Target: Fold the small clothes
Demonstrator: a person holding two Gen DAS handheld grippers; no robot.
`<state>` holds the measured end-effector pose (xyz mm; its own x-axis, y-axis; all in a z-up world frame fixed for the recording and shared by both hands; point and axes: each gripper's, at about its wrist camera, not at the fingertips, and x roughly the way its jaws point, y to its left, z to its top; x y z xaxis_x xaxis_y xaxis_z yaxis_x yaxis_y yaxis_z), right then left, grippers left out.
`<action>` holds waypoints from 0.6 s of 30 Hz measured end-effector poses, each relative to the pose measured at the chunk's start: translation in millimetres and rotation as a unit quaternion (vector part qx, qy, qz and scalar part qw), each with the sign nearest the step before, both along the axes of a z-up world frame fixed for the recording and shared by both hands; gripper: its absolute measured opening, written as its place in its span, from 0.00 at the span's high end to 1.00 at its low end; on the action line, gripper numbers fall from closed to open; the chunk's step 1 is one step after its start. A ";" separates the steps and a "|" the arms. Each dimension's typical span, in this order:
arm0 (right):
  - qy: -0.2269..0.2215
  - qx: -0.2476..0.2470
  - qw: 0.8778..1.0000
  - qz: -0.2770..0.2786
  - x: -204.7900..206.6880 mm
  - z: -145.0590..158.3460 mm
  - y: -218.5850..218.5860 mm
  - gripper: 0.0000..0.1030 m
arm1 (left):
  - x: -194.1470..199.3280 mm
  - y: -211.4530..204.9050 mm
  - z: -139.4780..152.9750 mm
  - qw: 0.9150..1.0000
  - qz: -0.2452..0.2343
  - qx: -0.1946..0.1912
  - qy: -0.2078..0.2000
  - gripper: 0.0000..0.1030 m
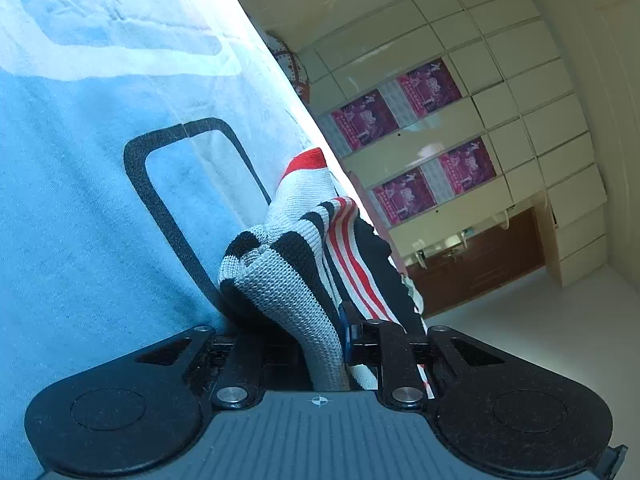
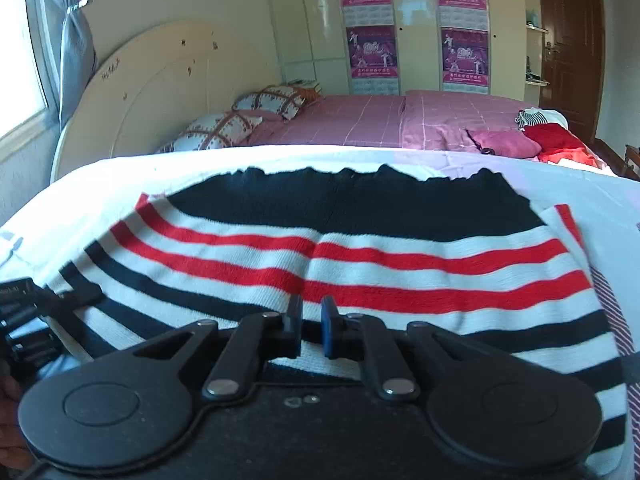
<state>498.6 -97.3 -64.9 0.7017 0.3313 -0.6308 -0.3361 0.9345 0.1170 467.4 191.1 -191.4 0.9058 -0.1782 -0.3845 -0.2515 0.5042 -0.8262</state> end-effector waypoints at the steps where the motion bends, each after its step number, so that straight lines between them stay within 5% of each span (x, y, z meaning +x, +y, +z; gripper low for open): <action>1: 0.000 -0.004 1.000 0.002 -1.8 -1.5 1.4 0.91 | -0.5 -0.6 0.8 1.000 0.003 -0.002 0.000 0.81; 6: -0.005 -0.036 0.999 0.015 -6.4 -8.4 5.7 0.93 | -13.4 6.0 0.5 1.000 0.023 -0.008 0.002 0.79; 12: -0.016 -0.015 1.000 0.021 -6.5 -16.0 -1.1 0.94 | -4.6 4.5 1.7 0.999 0.034 0.001 0.026 0.79; 16: -0.024 0.011 0.999 0.031 -7.9 -20.4 -10.7 0.94 | 18.7 -6.6 27.5 0.993 0.021 0.073 0.088 0.80; 18: -0.028 0.024 0.999 0.034 -8.3 -23.4 -15.9 0.95 | 27.4 -16.6 49.4 0.989 0.008 0.129 0.076 0.86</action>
